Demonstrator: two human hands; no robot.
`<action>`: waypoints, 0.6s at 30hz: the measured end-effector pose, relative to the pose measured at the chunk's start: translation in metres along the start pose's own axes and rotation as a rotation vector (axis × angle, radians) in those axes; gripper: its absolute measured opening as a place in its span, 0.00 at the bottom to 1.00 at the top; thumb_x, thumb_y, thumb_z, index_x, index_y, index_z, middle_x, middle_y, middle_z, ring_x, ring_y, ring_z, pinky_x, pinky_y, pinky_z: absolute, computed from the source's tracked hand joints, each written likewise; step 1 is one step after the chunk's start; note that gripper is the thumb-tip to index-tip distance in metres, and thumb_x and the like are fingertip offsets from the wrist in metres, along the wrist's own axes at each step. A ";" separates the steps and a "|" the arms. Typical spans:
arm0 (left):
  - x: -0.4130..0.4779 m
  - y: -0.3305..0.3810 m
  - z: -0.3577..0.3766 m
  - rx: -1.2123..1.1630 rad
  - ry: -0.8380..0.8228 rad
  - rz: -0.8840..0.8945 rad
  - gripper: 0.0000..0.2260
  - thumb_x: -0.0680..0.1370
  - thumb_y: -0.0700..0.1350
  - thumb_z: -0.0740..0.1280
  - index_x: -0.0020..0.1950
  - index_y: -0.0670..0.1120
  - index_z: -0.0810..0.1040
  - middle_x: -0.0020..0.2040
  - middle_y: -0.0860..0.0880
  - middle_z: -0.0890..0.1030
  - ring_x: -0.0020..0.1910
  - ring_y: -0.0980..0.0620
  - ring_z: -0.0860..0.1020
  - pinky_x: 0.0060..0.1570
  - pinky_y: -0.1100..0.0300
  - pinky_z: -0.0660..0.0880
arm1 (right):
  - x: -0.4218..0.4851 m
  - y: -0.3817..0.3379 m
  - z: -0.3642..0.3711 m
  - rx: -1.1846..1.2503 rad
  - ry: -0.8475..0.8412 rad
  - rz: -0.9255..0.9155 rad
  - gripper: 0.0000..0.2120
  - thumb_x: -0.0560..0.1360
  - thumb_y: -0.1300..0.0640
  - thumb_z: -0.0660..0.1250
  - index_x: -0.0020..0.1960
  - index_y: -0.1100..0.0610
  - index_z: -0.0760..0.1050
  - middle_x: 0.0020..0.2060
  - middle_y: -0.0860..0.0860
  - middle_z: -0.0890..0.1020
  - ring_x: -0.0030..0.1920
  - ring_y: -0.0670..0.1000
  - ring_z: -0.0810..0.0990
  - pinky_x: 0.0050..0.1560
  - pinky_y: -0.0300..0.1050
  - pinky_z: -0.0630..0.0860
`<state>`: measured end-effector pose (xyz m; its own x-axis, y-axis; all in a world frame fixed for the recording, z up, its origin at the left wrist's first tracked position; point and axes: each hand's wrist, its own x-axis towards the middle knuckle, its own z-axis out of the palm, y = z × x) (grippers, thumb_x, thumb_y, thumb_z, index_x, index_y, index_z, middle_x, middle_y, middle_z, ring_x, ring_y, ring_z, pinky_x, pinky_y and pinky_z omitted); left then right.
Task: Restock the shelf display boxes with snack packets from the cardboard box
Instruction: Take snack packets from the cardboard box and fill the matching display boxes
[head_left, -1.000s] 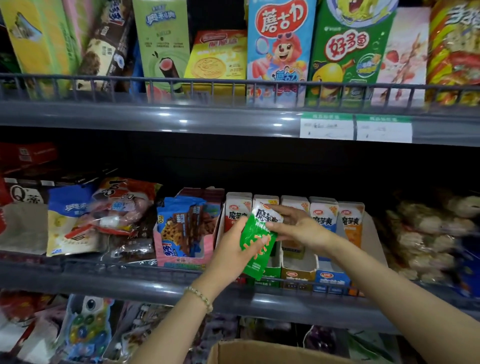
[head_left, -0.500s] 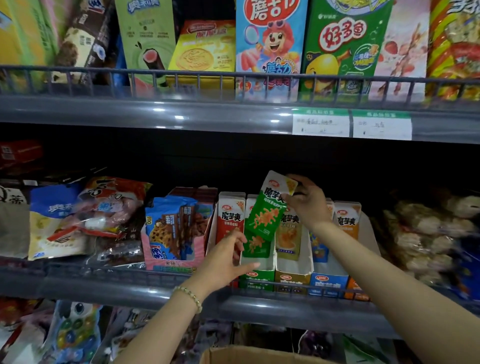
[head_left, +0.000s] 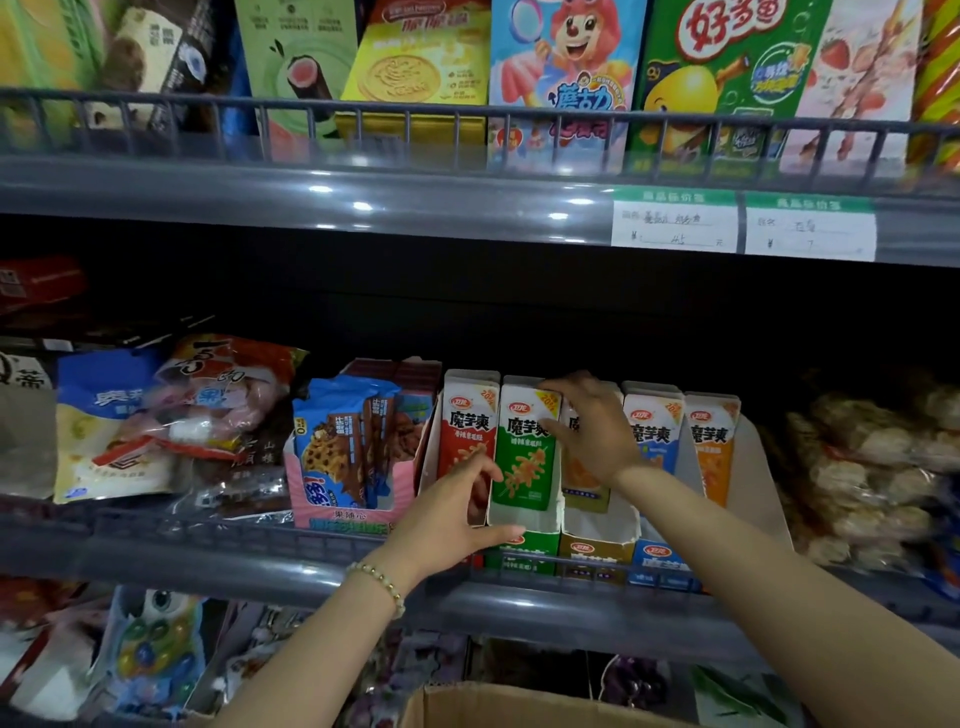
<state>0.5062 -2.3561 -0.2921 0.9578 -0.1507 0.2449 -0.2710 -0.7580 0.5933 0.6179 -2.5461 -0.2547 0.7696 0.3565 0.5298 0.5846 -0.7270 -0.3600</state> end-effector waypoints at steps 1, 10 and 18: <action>-0.001 0.001 0.000 0.009 0.003 -0.002 0.24 0.69 0.61 0.72 0.59 0.58 0.66 0.56 0.58 0.75 0.49 0.60 0.74 0.47 0.63 0.74 | -0.003 0.000 -0.001 0.018 -0.008 -0.008 0.20 0.75 0.53 0.68 0.67 0.51 0.71 0.65 0.52 0.73 0.65 0.54 0.71 0.65 0.53 0.69; -0.028 0.023 0.003 0.152 0.080 0.078 0.25 0.76 0.64 0.59 0.69 0.52 0.66 0.69 0.56 0.65 0.69 0.58 0.61 0.67 0.61 0.60 | -0.070 -0.015 -0.043 0.091 -0.118 0.026 0.24 0.79 0.51 0.62 0.73 0.51 0.62 0.71 0.49 0.66 0.71 0.48 0.64 0.69 0.37 0.58; -0.102 0.034 0.040 0.191 0.018 0.116 0.24 0.77 0.63 0.57 0.70 0.53 0.67 0.67 0.56 0.68 0.68 0.58 0.63 0.68 0.62 0.58 | -0.187 -0.025 -0.048 0.163 -0.335 0.031 0.21 0.78 0.45 0.60 0.70 0.39 0.62 0.70 0.33 0.59 0.71 0.35 0.57 0.71 0.36 0.58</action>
<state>0.4033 -2.3921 -0.3275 0.9188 -0.2341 0.3180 -0.3548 -0.8428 0.4048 0.4465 -2.6229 -0.3080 0.8134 0.5275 0.2452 0.5718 -0.6475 -0.5038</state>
